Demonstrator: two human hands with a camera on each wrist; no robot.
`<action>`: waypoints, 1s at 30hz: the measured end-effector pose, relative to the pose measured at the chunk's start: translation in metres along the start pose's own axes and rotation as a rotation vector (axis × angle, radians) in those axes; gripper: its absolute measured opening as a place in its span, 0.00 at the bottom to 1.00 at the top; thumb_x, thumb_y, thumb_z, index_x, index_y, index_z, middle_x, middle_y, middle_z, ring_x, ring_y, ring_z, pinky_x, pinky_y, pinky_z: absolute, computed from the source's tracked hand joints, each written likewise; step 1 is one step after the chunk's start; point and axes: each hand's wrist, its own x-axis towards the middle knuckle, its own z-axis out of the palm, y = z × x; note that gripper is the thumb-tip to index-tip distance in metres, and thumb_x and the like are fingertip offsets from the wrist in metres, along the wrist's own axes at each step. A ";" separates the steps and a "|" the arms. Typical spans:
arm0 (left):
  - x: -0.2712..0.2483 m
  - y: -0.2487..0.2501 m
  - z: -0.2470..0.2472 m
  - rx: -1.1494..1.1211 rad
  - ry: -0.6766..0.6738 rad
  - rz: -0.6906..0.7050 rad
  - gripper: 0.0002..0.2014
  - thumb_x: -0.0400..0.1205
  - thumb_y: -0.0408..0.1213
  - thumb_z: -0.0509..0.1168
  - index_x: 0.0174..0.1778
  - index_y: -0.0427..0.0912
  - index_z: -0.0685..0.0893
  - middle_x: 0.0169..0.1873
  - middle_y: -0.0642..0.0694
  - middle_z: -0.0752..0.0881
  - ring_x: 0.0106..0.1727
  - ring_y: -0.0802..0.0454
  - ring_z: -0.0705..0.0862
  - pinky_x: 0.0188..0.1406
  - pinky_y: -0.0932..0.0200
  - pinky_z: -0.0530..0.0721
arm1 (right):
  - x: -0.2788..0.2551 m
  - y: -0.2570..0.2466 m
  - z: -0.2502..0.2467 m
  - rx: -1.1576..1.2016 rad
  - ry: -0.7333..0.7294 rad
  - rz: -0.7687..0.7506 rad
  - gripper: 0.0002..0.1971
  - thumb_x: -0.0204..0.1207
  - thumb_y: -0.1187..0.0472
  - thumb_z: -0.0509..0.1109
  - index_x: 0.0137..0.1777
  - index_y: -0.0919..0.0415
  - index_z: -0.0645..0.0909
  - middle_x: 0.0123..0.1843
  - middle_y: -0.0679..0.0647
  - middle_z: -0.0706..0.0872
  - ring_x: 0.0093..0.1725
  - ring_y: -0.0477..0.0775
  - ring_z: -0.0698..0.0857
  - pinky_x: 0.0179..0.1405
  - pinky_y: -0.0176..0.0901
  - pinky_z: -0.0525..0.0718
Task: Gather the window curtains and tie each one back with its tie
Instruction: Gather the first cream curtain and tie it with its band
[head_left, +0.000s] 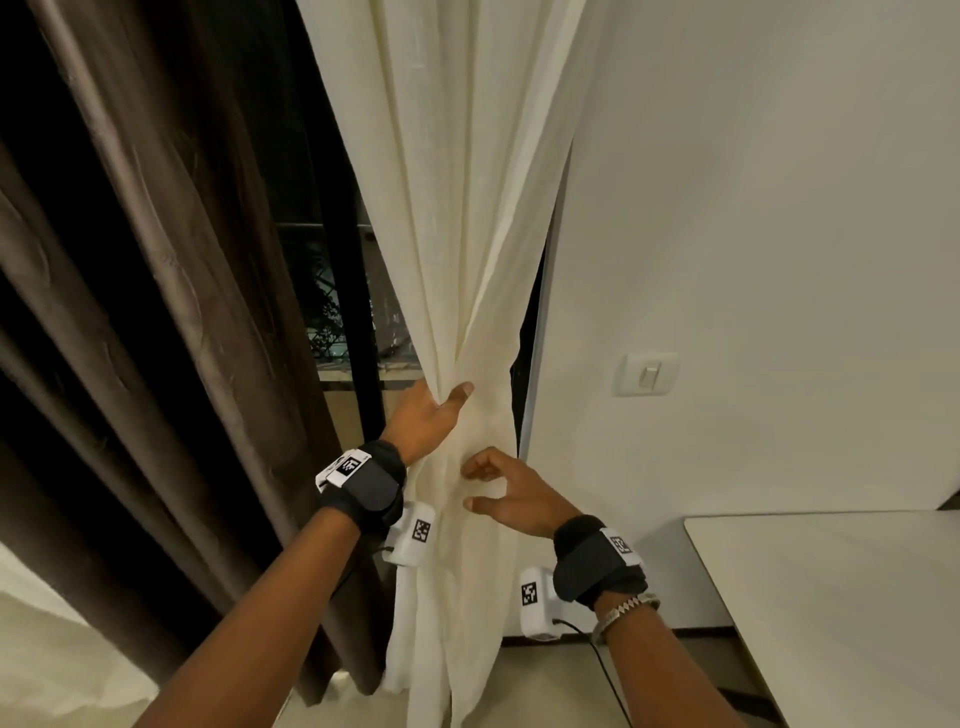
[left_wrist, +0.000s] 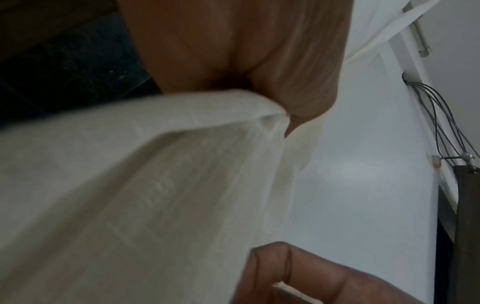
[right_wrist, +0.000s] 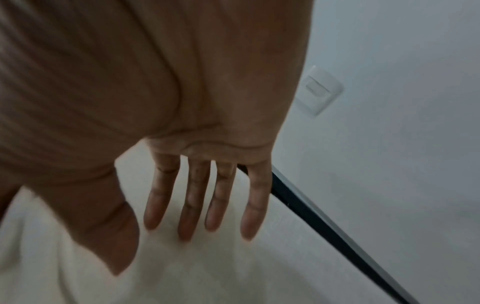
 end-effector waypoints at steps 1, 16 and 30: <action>0.000 0.000 0.000 0.000 0.010 -0.008 0.20 0.93 0.44 0.65 0.81 0.43 0.81 0.69 0.46 0.88 0.75 0.41 0.85 0.73 0.51 0.81 | 0.001 -0.002 0.005 0.036 -0.085 0.020 0.20 0.78 0.58 0.81 0.67 0.46 0.80 0.67 0.45 0.87 0.71 0.48 0.82 0.77 0.47 0.80; -0.016 -0.051 0.011 0.179 -0.021 -0.231 0.23 0.93 0.45 0.64 0.82 0.39 0.80 0.75 0.36 0.87 0.77 0.33 0.84 0.75 0.46 0.81 | -0.018 0.008 -0.019 -0.060 -0.135 0.137 0.09 0.80 0.47 0.81 0.47 0.51 0.88 0.51 0.50 0.91 0.52 0.48 0.88 0.57 0.41 0.84; -0.050 -0.065 0.025 -0.192 -0.234 -0.159 0.30 0.90 0.57 0.64 0.88 0.56 0.66 0.78 0.52 0.80 0.80 0.51 0.78 0.82 0.55 0.74 | -0.007 0.007 -0.097 -0.279 0.464 0.041 0.06 0.79 0.60 0.82 0.53 0.51 0.97 0.46 0.50 0.89 0.47 0.51 0.85 0.44 0.29 0.74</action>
